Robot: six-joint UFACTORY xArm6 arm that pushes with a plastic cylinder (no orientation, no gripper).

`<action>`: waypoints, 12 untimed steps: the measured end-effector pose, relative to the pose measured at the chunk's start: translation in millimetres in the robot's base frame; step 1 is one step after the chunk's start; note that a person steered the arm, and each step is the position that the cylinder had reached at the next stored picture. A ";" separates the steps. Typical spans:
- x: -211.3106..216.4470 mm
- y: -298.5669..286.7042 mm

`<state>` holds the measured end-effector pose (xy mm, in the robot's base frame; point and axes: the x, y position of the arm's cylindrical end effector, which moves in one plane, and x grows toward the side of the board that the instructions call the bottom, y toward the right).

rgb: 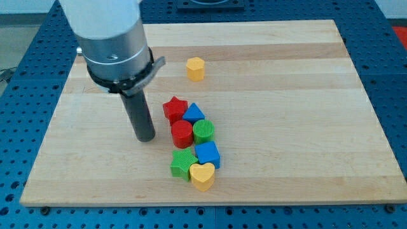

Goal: Push the red star into the blue triangle

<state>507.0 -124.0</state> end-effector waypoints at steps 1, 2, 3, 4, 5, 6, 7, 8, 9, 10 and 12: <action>-16.0 1.0; -27.8 23.0; -27.8 24.1; -27.8 46.2; -27.8 51.8; -27.4 45.5; -40.3 10.6; -48.6 2.3; -82.9 4.5; -83.8 23.4; -72.1 47.0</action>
<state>434.9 -76.9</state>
